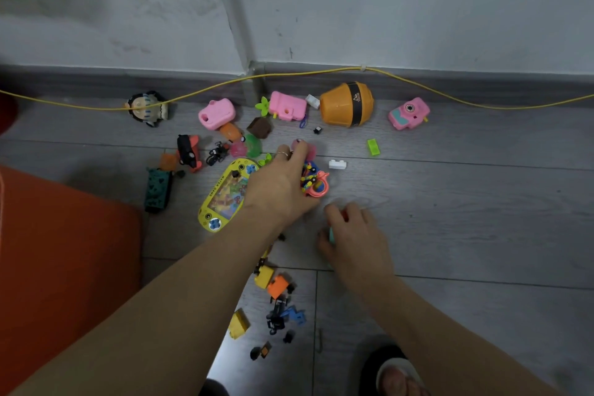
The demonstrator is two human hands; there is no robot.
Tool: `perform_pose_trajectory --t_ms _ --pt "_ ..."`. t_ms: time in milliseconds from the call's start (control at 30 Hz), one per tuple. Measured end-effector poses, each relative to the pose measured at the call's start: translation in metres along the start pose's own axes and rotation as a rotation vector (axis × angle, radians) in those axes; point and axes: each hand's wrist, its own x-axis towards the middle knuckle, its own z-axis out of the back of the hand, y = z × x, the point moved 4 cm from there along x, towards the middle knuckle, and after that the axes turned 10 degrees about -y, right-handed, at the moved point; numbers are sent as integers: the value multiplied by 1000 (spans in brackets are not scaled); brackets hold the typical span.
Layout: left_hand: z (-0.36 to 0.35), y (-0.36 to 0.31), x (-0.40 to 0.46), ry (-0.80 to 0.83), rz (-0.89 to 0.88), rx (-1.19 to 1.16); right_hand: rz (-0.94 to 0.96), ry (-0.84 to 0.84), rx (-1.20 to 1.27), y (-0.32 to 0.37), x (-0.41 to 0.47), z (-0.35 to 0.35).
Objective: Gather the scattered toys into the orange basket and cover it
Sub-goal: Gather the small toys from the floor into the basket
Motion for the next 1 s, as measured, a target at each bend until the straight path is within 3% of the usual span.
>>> perform_pose_trajectory --t_ms 233,433,533,700,867,1000 --pt "-5 -13 14 84 -20 86 3 -82 65 -4 2 2" --pt "-12 -12 10 84 -26 36 -250 -110 241 -37 28 13" --pt "-16 -15 9 104 -61 121 -434 -142 357 -56 48 20" --pt "-17 -14 8 107 -46 147 -578 -219 517 -72 89 36" --pt "-18 -6 6 66 -23 74 -404 76 203 -76 121 32" --pt "-17 -1 4 66 53 -33 -220 156 58 -63 119 24"
